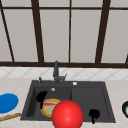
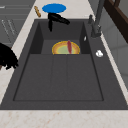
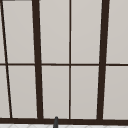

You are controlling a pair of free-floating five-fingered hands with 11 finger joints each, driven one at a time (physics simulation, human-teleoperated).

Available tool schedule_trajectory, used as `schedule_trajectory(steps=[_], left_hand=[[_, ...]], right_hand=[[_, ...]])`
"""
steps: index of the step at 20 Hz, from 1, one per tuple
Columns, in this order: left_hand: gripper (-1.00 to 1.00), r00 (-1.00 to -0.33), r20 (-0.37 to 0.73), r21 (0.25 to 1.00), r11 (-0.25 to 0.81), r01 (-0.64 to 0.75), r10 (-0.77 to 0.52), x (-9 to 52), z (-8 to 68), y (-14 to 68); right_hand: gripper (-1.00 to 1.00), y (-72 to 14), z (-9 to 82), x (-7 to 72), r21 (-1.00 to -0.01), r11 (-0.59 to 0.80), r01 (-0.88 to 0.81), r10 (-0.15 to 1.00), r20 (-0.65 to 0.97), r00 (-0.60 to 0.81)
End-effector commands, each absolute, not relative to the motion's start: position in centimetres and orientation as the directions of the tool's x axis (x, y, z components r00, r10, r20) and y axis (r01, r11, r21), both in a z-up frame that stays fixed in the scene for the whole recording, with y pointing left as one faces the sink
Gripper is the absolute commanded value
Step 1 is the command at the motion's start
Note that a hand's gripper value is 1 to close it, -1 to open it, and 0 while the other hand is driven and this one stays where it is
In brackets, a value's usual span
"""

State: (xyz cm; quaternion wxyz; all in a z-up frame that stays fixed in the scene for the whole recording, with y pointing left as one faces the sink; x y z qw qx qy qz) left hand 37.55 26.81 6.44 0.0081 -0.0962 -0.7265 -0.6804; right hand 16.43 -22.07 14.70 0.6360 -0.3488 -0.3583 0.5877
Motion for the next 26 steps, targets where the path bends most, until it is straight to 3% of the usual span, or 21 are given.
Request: schedule_trajectory(steps=[1, 4, 26], left_hand=[[-1.00, -0.982, 0.112, 0.992, 0.045, 0.120, 0.153, 35.6, 7.4, 26.8], [-1.00, -0.975, 0.154, 0.988, -0.029, 0.151, 0.162, 34.9, 9.2, 27.0], [-1.00, -0.981, 0.159, 0.987, -0.031, 0.157, 0.109, 18.3, 19.3, 27.0]], right_hand=[[0.00, -22.1, 14.7, 16.4, -0.865, 0.066, -0.498, 0.998, 0.046, 0.052], [0.00, -22.1, 14.7, 16.4, -0.865, 0.066, -0.498, 0.998, 0.046, 0.052], [0.00, -22.1, 14.7, 16.4, -0.865, 0.066, -0.498, 0.998, 0.046, 0.052]])
